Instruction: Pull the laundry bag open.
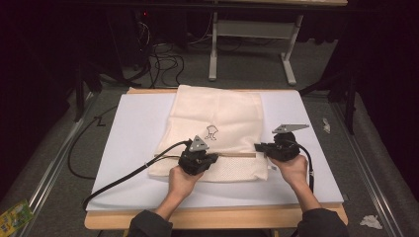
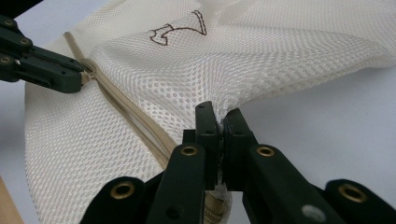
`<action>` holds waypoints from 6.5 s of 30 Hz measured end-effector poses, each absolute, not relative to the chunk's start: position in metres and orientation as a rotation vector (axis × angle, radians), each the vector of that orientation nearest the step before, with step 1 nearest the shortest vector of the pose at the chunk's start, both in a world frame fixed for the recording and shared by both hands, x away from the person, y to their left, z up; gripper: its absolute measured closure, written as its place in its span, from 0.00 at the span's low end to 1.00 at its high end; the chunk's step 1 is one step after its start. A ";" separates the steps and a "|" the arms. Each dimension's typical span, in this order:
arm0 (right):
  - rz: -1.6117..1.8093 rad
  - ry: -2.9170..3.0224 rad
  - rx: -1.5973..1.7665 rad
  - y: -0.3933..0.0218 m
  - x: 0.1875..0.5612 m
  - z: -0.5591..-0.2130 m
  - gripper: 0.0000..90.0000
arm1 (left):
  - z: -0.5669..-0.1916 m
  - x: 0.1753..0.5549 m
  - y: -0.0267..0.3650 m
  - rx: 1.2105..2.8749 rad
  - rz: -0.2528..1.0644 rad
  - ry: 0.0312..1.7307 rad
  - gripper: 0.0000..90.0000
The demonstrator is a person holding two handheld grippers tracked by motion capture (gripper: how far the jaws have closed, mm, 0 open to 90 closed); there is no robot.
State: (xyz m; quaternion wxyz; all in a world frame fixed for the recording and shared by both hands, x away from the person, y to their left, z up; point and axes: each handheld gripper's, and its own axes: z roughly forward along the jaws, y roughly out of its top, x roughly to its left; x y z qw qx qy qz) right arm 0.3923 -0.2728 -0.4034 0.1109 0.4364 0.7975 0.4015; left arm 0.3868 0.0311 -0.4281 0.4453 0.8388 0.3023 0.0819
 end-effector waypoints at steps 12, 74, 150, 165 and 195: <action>1.171 2.347 1.291 -0.275 0.392 -0.406 0.99 | -0.427 0.388 0.037 2.069 0.207 0.759 0.97; 1.123 2.318 1.325 -0.286 0.393 -0.413 0.99 | -0.414 0.392 0.094 1.980 0.273 0.875 0.97; 1.076 2.293 1.363 -0.293 0.396 -0.419 0.99 | -0.402 0.397 0.128 1.910 0.306 0.941 0.97; 1.054 2.283 1.384 -0.298 0.397 -0.422 0.99 | -0.403 0.397 0.140 1.901 0.318 0.970 0.97; 1.006 2.270 1.376 -0.298 0.402 -0.419 0.99 | -0.402 0.392 0.164 1.879 0.387 1.021 0.97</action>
